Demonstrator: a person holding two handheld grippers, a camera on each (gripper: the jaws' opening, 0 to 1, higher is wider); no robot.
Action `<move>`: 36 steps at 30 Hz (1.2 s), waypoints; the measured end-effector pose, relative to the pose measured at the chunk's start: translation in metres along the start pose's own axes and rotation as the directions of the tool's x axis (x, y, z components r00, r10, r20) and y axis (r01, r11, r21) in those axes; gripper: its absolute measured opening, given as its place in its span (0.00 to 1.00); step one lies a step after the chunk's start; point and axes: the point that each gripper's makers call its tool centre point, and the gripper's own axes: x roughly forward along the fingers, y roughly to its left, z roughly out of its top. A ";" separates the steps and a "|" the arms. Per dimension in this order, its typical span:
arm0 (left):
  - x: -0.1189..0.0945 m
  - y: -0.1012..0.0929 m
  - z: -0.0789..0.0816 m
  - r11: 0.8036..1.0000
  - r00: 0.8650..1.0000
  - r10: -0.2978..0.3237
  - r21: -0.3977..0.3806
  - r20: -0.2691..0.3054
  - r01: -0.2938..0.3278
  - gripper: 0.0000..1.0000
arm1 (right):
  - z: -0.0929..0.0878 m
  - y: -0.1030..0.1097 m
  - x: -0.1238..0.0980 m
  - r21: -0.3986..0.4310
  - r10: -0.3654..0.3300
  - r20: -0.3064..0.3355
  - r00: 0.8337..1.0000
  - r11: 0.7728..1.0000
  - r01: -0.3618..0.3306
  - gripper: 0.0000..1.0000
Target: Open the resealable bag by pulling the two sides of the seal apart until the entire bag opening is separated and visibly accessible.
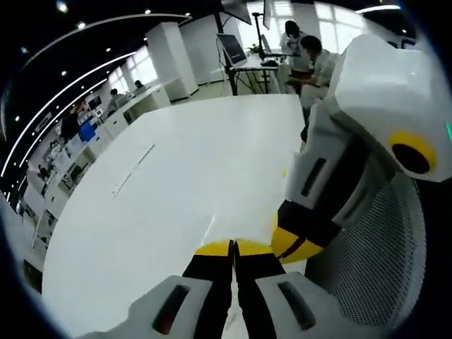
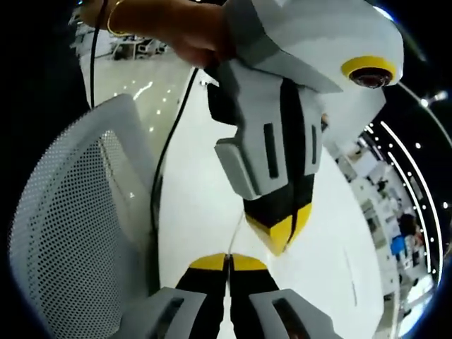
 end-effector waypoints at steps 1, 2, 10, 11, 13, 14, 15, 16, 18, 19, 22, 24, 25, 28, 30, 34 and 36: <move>0.000 0.001 0.001 1.000 1.000 0.003 0.001 0.004 -0.003 0.00 | 0.000 -0.001 0.000 -0.001 -0.004 0.001 1.000 1.000 0.004 0.00; -0.001 0.006 0.005 1.000 0.999 0.024 0.002 0.022 -0.024 0.00 | 0.000 0.000 -0.001 0.001 -0.004 0.001 1.000 1.000 0.004 0.00; -0.012 0.027 0.034 0.991 0.983 0.129 0.026 0.129 -0.133 0.00 | -0.006 -0.003 -0.005 0.017 -0.031 -0.010 0.999 0.999 0.031 0.00; -0.013 0.028 0.036 0.989 0.982 0.136 0.033 0.135 -0.141 0.00 | -0.007 -0.003 -0.006 0.016 -0.033 -0.011 0.999 0.999 0.033 0.00; -0.015 0.029 0.043 0.986 0.978 0.145 0.060 0.146 -0.156 0.00 | -0.007 -0.002 -0.006 0.004 -0.030 -0.011 0.999 1.000 0.030 0.00; -0.016 0.030 0.045 0.982 0.977 0.154 0.083 0.150 -0.167 0.00 | -0.007 -0.003 -0.006 0.005 -0.032 -0.010 0.999 0.999 0.033 0.00; -0.018 0.031 0.049 0.975 0.973 0.167 0.119 0.159 -0.187 0.00 | -0.007 -0.004 -0.007 0.008 -0.036 -0.011 0.999 0.999 0.036 0.00; -0.019 0.029 0.050 0.973 0.972 0.166 0.130 0.164 -0.188 0.00 | -0.008 -0.005 -0.008 0.015 -0.038 -0.012 0.999 0.999 0.038 0.00; -0.023 0.028 0.058 0.967 0.965 0.177 0.150 0.193 -0.207 0.00 | -0.007 -0.007 -0.008 0.025 -0.047 -0.008 0.999 0.999 0.047 0.00; -0.025 0.028 0.062 0.965 0.962 0.179 0.155 0.204 -0.212 0.00 | -0.006 -0.007 -0.008 0.026 -0.049 -0.006 0.999 0.998 0.049 0.00; -0.027 0.025 0.070 0.957 0.957 0.166 0.193 0.238 -0.214 0.00 | -0.007 -0.008 -0.007 0.032 -0.055 -0.007 0.998 0.998 0.055 0.00; -0.029 0.023 0.075 0.948 0.952 0.161 0.228 0.259 -0.222 0.00 | -0.007 -0.010 -0.008 0.048 -0.062 -0.004 0.998 0.997 0.062 0.00; -0.029 0.023 0.075 0.946 0.952 0.164 0.232 0.260 -0.227 0.00 | -0.008 -0.012 -0.008 0.056 -0.067 -0.002 0.998 0.996 0.067 0.00; -0.034 0.027 0.080 0.942 0.943 0.178 0.229 0.280 -0.246 0.00 | -0.008 -0.018 -0.011 0.067 -0.086 0.004 0.996 0.994 0.085 0.00; -0.035 0.028 0.081 0.944 0.942 0.177 0.220 0.284 -0.244 0.00 | -0.009 -0.022 -0.012 0.089 -0.095 0.010 0.995 0.992 0.094 0.00; -0.033 0.029 0.079 0.944 0.945 0.176 0.226 0.275 -0.241 0.00 | -0.008 -0.025 -0.012 0.139 -0.098 0.031 0.995 0.986 0.093 0.00; -0.030 0.030 0.076 0.945 0.947 0.178 0.223 0.267 -0.240 0.00 | -0.011 -0.025 -0.012 0.142 -0.097 0.026 0.995 0.986 0.093 0.00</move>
